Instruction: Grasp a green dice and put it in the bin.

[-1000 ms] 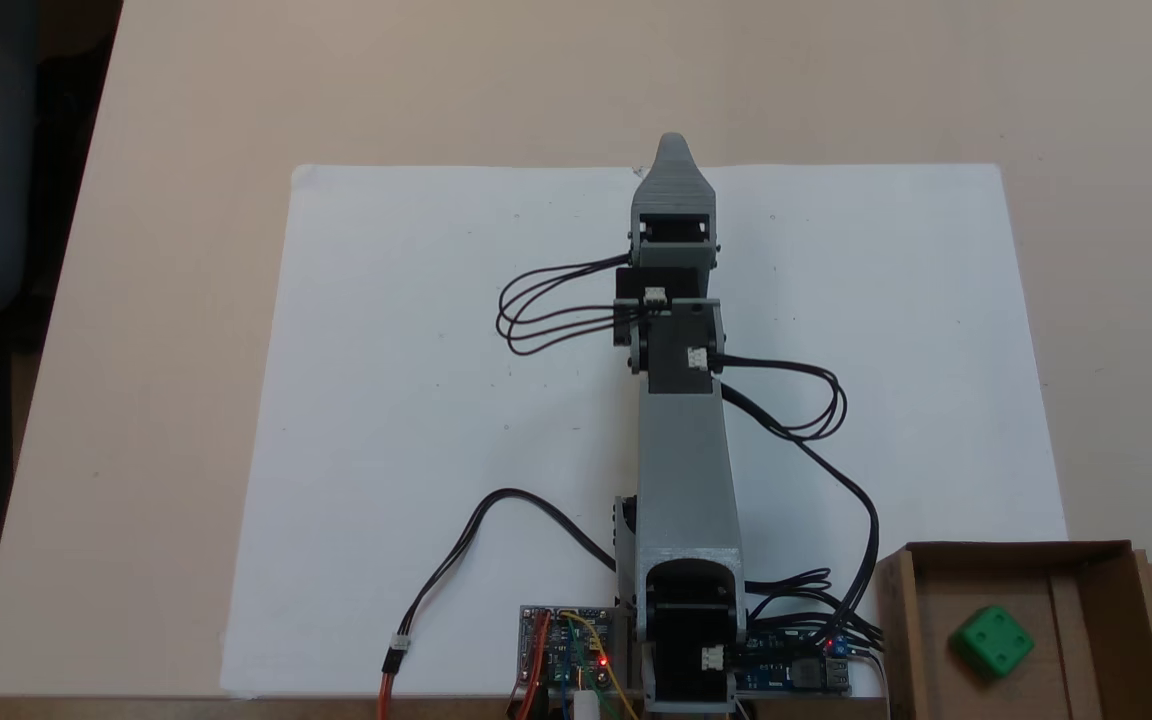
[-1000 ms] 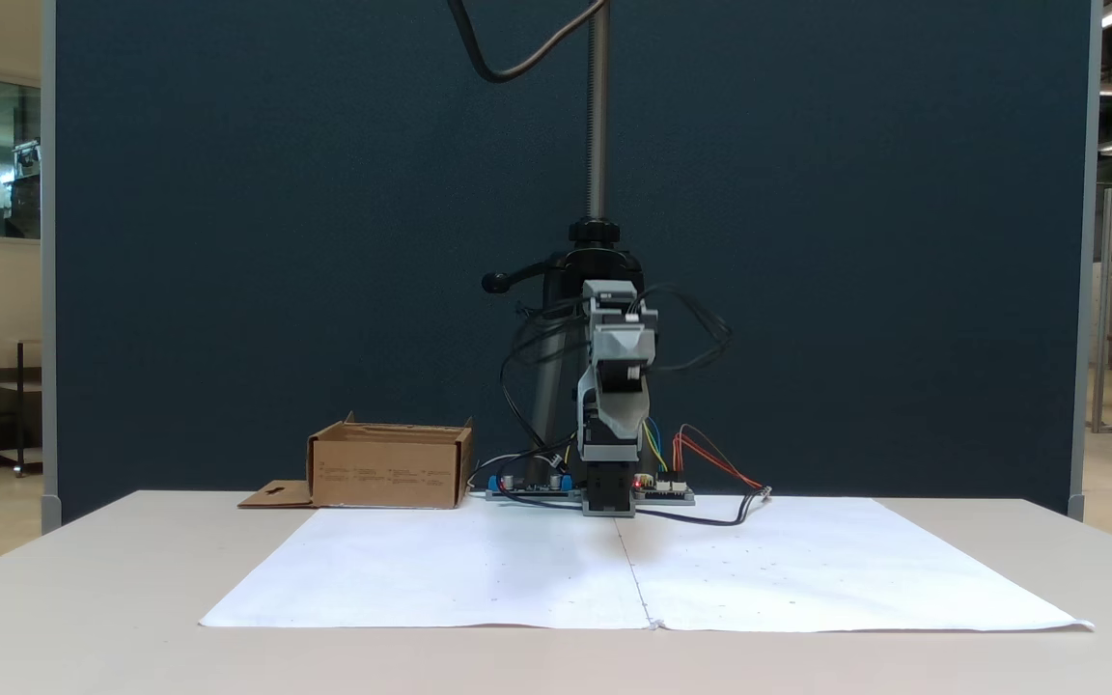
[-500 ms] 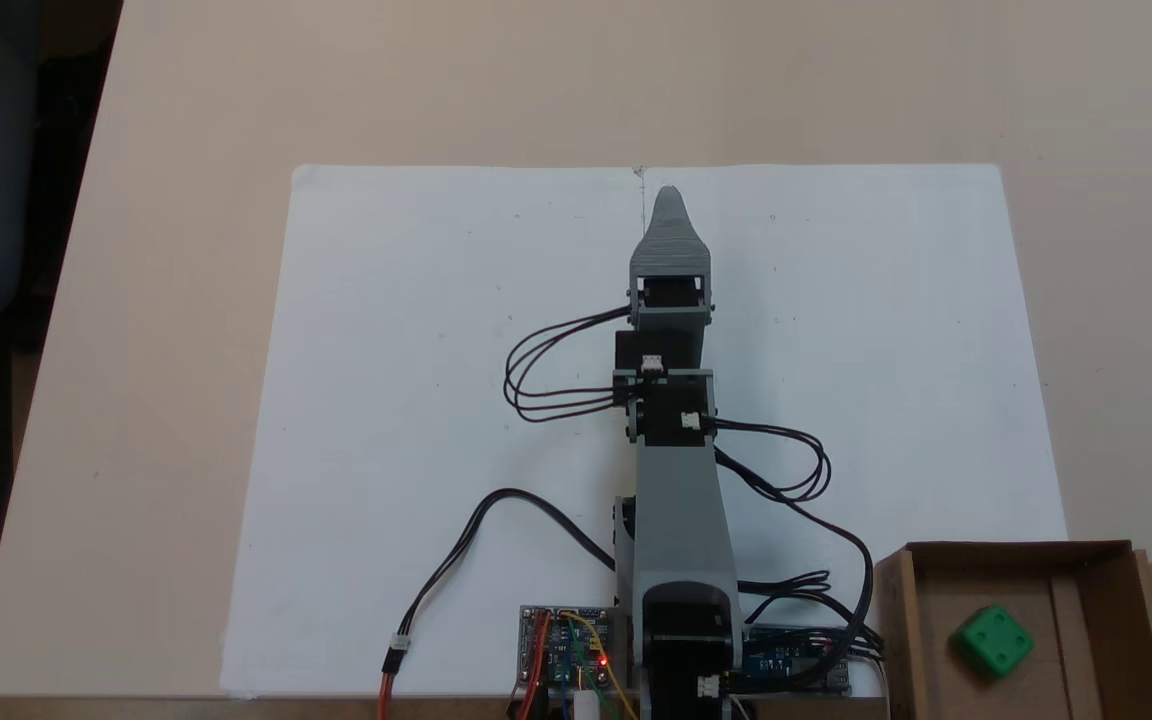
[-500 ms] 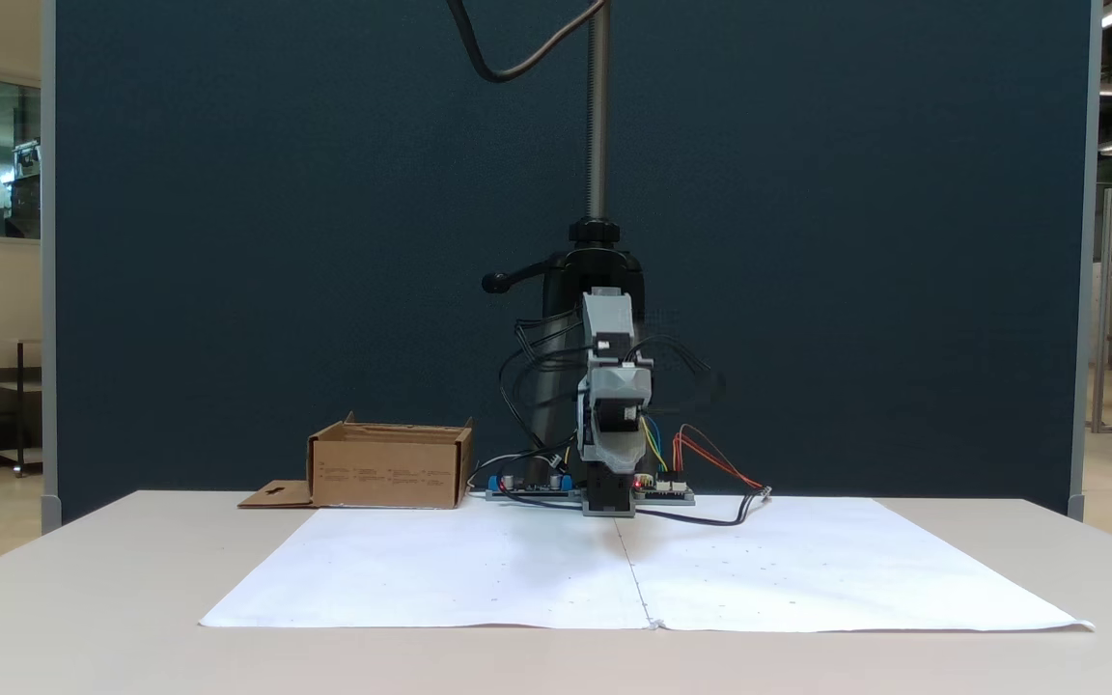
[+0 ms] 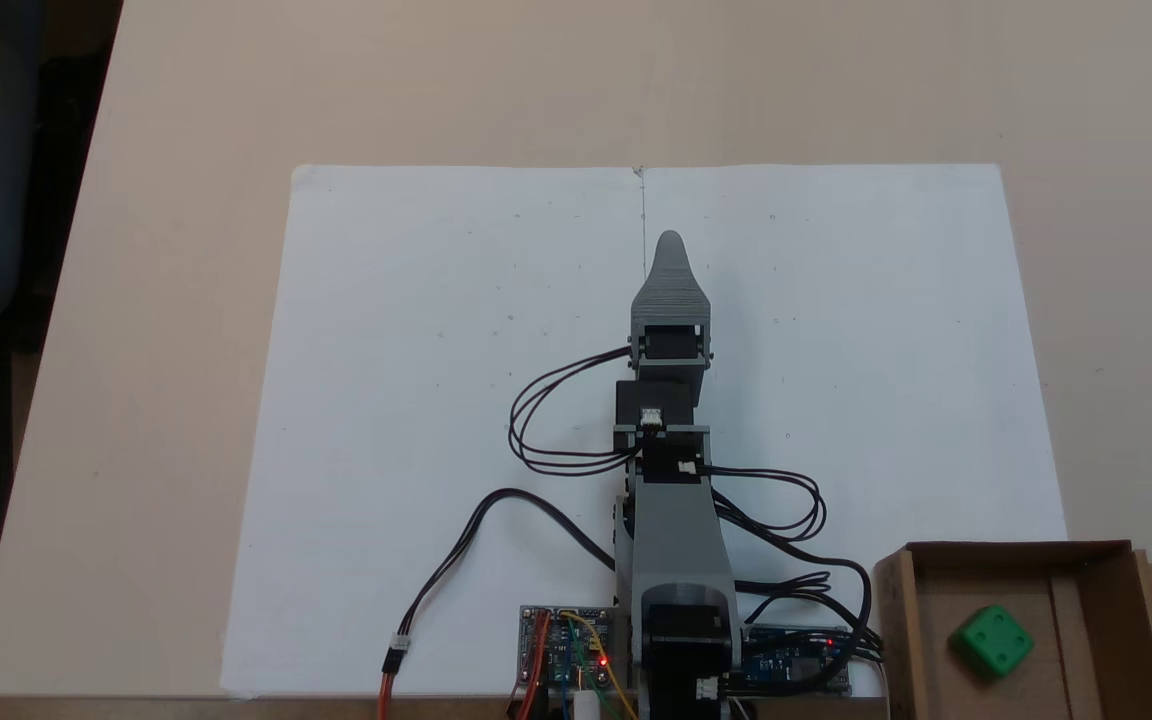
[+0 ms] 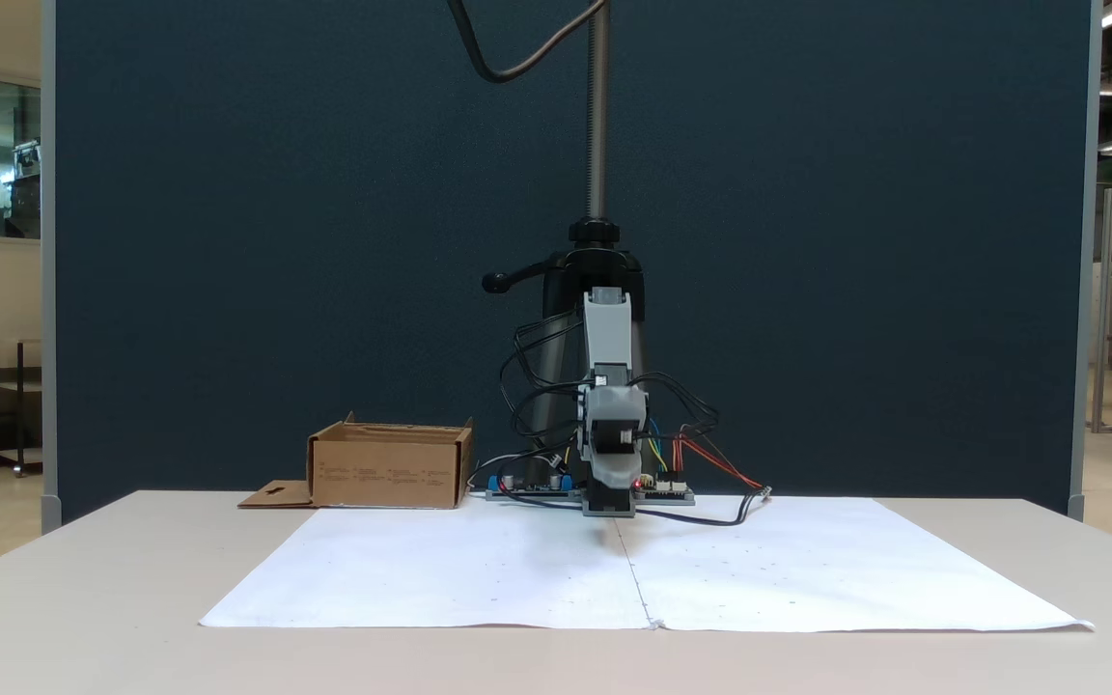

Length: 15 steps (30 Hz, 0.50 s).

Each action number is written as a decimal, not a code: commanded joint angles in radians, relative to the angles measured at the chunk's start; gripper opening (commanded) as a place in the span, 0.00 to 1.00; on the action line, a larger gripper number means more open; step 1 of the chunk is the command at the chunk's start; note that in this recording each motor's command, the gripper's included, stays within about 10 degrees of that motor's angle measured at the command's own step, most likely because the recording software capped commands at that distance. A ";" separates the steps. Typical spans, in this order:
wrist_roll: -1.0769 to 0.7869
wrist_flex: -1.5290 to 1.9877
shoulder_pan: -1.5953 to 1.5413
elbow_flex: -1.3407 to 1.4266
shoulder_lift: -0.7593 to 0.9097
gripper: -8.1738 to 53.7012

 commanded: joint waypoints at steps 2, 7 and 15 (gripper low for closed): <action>-0.061 -0.198 0.017 0.014 0.114 0.84; -0.063 -0.348 0.017 0.058 0.114 0.84; -0.074 -0.576 0.021 0.120 0.114 0.86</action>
